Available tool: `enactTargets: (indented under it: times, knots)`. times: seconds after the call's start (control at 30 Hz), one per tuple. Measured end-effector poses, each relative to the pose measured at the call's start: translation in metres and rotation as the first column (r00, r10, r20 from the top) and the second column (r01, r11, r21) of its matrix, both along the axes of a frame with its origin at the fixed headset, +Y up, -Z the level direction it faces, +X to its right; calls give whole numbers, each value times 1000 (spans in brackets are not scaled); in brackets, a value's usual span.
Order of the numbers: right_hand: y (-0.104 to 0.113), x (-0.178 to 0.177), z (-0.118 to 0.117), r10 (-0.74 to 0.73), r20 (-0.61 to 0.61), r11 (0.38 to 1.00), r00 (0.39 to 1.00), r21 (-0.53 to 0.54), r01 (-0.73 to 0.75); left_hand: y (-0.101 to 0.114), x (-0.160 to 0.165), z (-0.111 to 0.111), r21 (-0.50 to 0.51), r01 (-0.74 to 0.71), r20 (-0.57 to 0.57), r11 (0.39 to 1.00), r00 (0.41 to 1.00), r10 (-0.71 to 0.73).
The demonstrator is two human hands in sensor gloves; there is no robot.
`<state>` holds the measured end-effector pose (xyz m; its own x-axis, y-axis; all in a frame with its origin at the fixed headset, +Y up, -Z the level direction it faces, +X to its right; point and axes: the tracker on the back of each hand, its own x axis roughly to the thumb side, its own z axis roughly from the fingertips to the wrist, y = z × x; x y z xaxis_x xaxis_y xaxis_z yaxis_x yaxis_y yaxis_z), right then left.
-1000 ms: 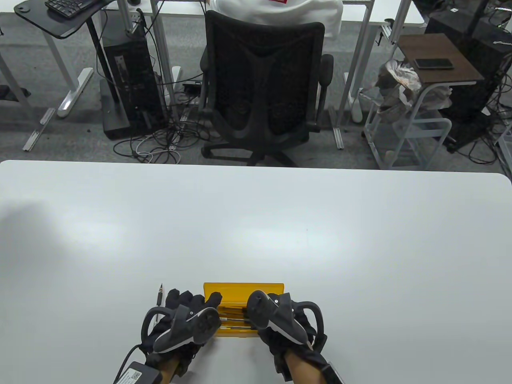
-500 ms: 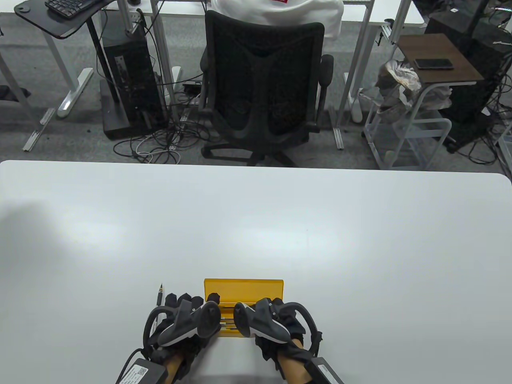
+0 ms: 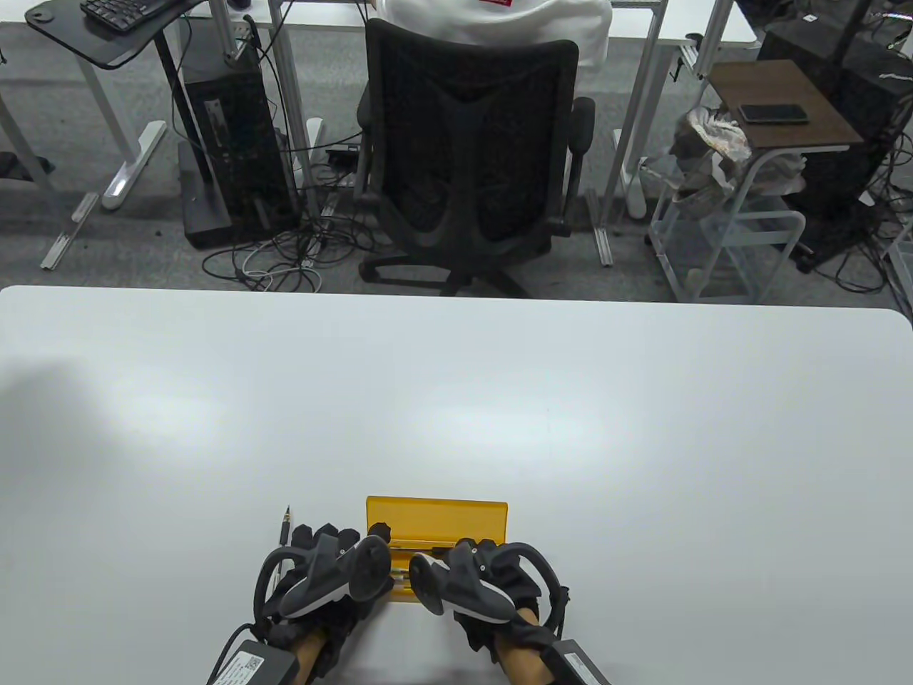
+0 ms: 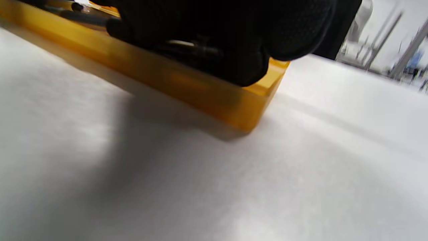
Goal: Cap pen on the opposite end
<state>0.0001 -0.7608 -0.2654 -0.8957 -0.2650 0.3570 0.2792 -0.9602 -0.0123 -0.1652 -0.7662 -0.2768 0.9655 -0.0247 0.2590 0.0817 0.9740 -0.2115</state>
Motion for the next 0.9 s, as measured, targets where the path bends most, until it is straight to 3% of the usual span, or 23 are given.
enactTargets:
  times: [0.13, 0.43, 0.53, 0.6, 0.67, 0.73, 0.77, 0.8, 0.87, 0.9]
  knots:
    - [1, 6, -2, -59, 42, 998, 997, 25, 57, 0, 0, 0, 7, 5, 3, 1000, 1000, -5]
    - [38, 31, -7, -92, 164, 993, 982, 86, 79, 2, -2, 2, 42, -23, 27, 999, 999, 22]
    - [53, 44, -4, -259, 199, 964, 945, 107, 242, 18, -7, 5, 74, -131, 28, 989, 991, 129]
    - [61, 52, -2, -451, 194, 892, 871, 90, 442, 33, -15, 9, 137, -265, 17, 954, 964, 265]
    - [63, 54, -3, -615, 200, 779, 763, 3, 627, 41, -23, 14, 157, -450, -3, 879, 890, 456]
    - [61, 48, -4, -724, 202, 647, 660, -133, 750, 43, -33, 20, 149, -713, -59, 685, 685, 726]
    - [61, 44, -3, -745, 200, 615, 637, -165, 771, 42, -36, 21, 132, -800, -88, 585, 579, 811]
    - [60, 40, -2, -749, 188, 607, 635, -187, 772, 41, -38, 22, 114, -855, -111, 505, 494, 862]
    - [59, 29, 3, -739, 150, 621, 657, -226, 751, 36, -41, 24, 69, -955, -180, 287, 272, 946]
    - [58, 26, 3, -733, 143, 628, 665, -235, 742, 35, -41, 24, 59, -971, -200, 230, 215, 956]
